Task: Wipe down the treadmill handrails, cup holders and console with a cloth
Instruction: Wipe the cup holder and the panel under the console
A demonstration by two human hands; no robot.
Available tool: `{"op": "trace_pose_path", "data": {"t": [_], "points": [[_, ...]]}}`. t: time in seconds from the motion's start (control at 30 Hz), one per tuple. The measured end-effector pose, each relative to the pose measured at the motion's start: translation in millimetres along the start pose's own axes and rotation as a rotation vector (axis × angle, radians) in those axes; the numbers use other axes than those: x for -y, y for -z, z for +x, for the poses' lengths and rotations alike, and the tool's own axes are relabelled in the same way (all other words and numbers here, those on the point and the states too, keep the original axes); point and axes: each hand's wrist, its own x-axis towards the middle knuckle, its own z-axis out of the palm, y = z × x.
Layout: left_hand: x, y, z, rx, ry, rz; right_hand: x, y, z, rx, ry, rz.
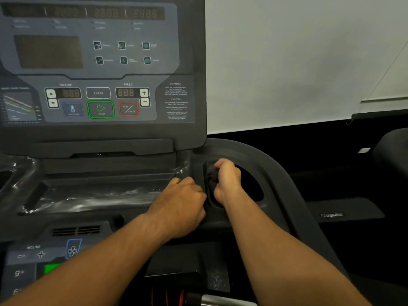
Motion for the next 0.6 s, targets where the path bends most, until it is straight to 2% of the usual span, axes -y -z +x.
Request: {"op": "trace_pose_path", "data": {"t": [0.17, 0.37, 0.5, 0.6], "points": [[4, -1, 4, 0.022, -0.005, -0.003, -2, 13, 20, 0.022, 0.131, -0.567], [0, 1, 16, 0.057, -0.008, 0.017, -4, 17, 37, -0.048, 0.231, -0.881], [-3, 2, 20, 0.081, 0.001, 0.022, -5, 14, 40, -0.106, 0.322, -1.160], [-7, 3, 20, 0.097, 0.003, 0.034, -3, 10, 39, -0.075, 0.391, -1.423]]}}
